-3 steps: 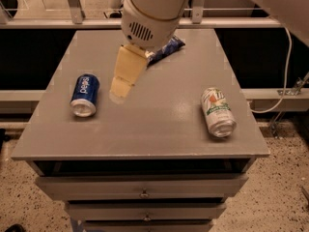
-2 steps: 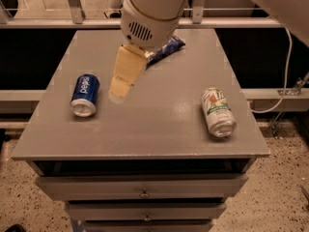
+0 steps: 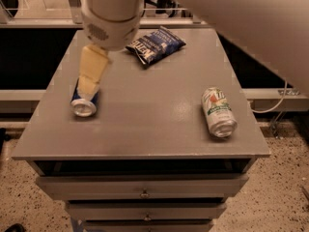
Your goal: Place pepsi can upright
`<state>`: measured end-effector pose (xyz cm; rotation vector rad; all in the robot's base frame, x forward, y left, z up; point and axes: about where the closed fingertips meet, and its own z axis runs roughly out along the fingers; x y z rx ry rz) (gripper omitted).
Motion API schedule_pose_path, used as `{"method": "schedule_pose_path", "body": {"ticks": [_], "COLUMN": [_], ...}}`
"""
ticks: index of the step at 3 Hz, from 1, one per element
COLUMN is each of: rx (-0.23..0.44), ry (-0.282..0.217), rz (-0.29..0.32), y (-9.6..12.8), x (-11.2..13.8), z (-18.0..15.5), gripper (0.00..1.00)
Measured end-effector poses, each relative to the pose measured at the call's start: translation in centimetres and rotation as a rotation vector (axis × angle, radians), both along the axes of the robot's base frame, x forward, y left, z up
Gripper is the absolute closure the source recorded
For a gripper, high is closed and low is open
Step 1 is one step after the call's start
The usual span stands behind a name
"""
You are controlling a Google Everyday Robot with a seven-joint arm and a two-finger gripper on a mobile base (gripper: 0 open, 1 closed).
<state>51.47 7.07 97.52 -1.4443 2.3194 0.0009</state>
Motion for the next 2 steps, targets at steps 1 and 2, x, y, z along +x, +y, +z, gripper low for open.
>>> {"method": "schedule_pose_path", "body": {"ticks": [1,2], "rx": [-0.035,-0.042], "ry": [0.023,0.067], "rz": [-0.072,-0.202], "y": [5.5,8.8], "x": [2.7,4.5], "z": [-2.2,-4.3], "gripper": [0.0,0.0]}}
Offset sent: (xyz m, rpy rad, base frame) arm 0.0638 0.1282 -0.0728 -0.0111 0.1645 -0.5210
